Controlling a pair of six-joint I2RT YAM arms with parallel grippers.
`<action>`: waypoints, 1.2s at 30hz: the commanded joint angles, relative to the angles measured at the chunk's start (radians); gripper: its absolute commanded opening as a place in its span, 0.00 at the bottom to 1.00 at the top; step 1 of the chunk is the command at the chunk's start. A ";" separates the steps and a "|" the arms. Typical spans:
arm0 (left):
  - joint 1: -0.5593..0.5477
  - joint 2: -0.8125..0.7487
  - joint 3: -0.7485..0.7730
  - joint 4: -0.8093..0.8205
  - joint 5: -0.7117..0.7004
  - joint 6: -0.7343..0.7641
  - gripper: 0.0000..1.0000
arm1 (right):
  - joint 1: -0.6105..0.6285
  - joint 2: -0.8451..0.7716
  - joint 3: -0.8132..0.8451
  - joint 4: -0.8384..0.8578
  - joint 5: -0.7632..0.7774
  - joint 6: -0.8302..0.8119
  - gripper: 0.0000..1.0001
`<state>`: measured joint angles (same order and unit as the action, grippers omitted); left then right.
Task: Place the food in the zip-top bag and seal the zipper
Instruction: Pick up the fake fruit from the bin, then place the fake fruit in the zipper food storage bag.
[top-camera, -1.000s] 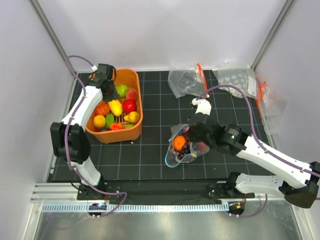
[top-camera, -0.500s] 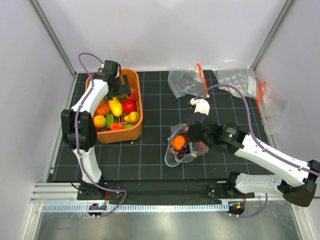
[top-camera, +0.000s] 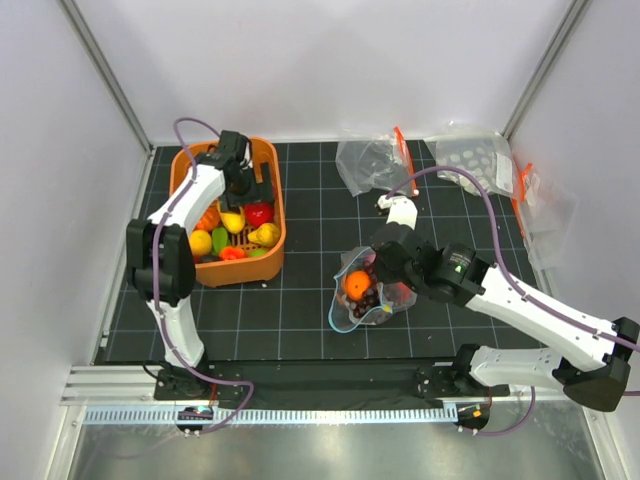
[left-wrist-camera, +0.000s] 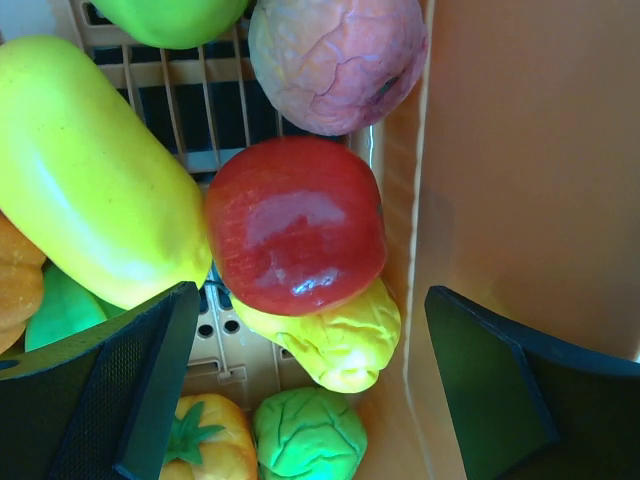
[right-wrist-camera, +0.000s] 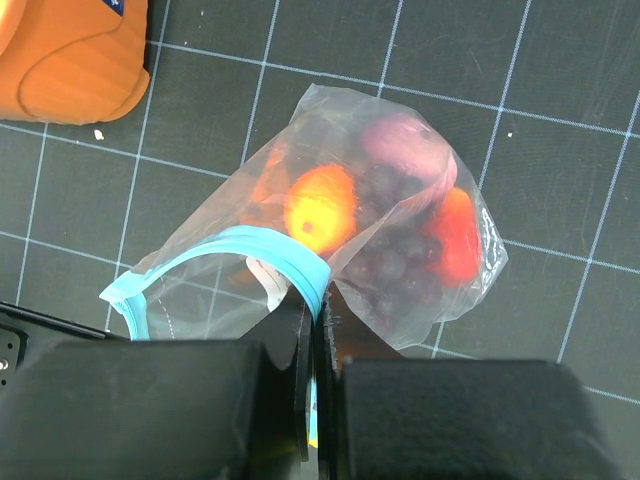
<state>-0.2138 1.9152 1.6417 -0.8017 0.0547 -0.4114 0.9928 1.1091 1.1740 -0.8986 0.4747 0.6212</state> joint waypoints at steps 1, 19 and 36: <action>0.004 -0.022 0.000 0.016 0.021 0.000 1.00 | 0.000 -0.006 0.035 0.038 0.013 -0.015 0.01; 0.008 -0.160 -0.057 0.136 -0.124 -0.056 0.40 | -0.003 -0.049 0.015 0.030 0.004 -0.006 0.01; -0.140 -0.751 -0.476 0.275 0.276 -0.199 0.39 | -0.002 0.033 0.062 0.070 -0.028 -0.020 0.01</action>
<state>-0.2974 1.2034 1.1969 -0.5892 0.1982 -0.5713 0.9928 1.1259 1.1763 -0.8822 0.4526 0.6151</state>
